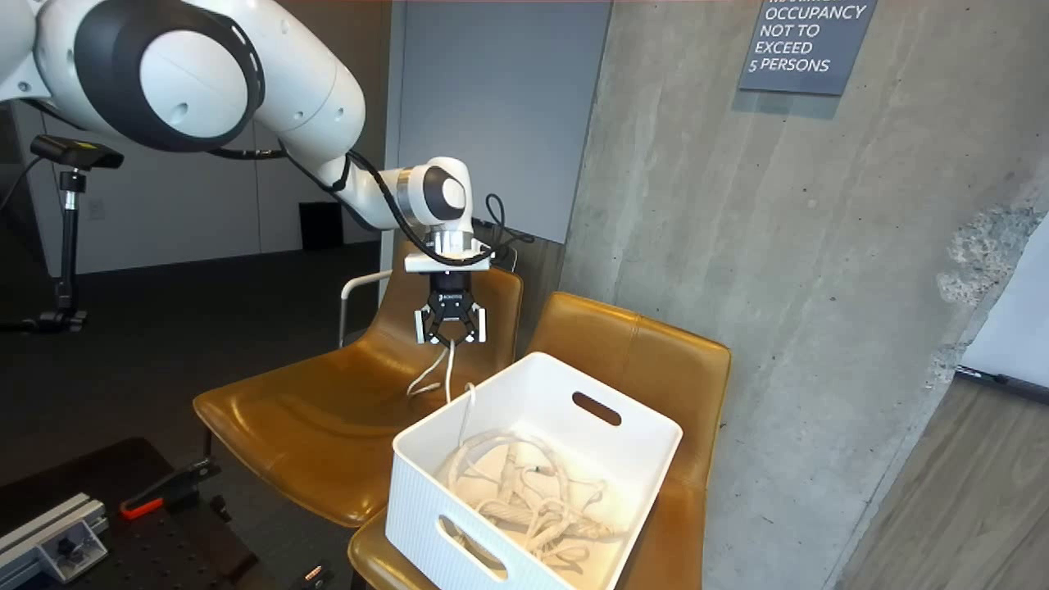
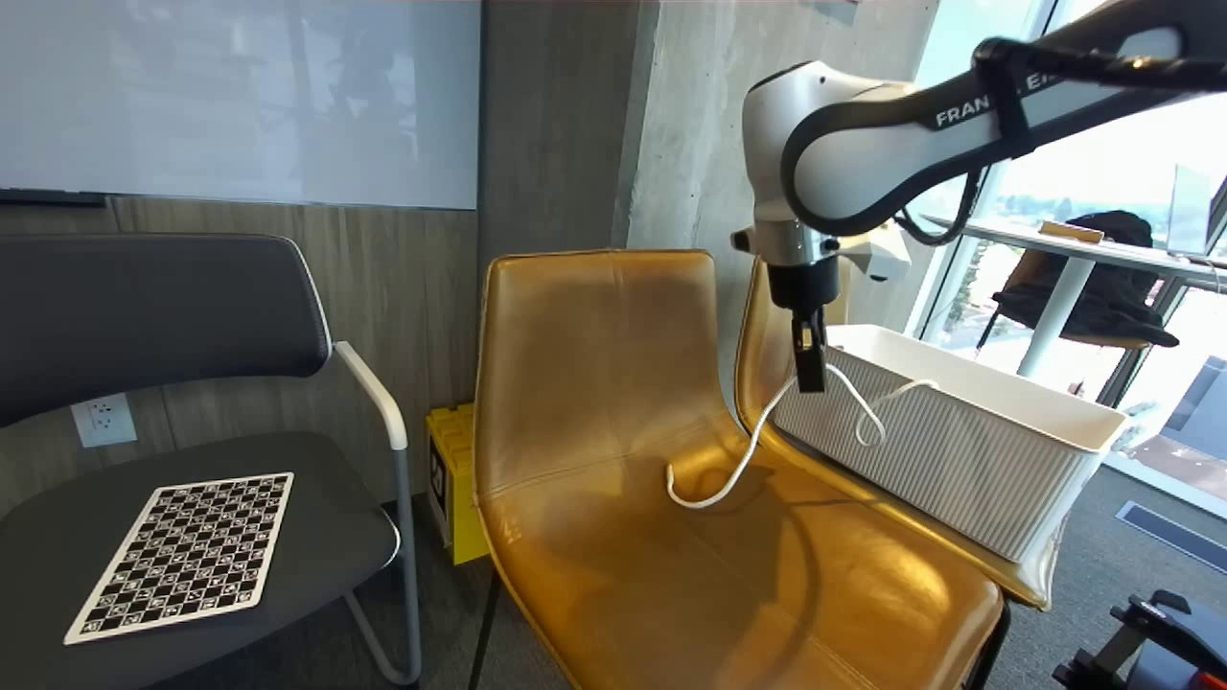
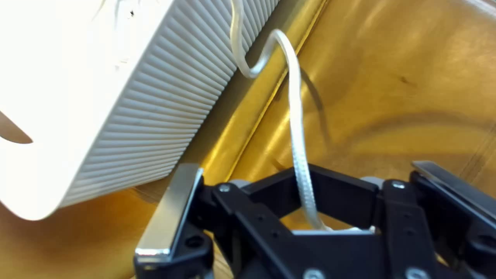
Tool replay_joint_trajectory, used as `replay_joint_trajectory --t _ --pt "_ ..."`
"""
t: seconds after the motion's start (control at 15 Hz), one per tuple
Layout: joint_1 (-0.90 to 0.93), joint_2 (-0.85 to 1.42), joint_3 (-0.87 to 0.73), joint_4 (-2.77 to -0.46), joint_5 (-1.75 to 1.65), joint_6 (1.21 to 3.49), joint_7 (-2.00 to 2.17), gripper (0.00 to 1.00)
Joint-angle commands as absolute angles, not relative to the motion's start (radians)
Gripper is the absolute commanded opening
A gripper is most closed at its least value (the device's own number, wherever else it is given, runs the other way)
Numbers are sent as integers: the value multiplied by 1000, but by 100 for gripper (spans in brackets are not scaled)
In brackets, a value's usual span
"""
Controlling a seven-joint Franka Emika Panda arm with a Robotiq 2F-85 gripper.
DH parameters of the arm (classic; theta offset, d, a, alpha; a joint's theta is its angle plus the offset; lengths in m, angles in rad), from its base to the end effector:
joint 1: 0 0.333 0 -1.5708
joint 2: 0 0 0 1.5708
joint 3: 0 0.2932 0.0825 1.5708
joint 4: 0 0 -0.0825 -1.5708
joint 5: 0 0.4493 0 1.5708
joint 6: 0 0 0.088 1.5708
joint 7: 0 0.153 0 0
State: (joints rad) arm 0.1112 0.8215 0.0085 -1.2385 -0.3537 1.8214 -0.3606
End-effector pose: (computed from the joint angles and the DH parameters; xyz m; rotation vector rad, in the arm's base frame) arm 0.7591 0.0461 0.1712 2.6930 0.8452 -0.3907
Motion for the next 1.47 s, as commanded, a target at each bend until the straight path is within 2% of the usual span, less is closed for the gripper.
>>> replay_joint_trajectory --t 0.0,0.6,1.0,1.4 --pt "86 621 -6 -1368 -343 1794 -286 0" --pt "-57 352 -78 -1286 -328 1605 -277 0" --pt "-224 333 -150 -1082 -274 1476 -402 0" --pt "-317 331 -139 -1211 -119 1577 -420 0"
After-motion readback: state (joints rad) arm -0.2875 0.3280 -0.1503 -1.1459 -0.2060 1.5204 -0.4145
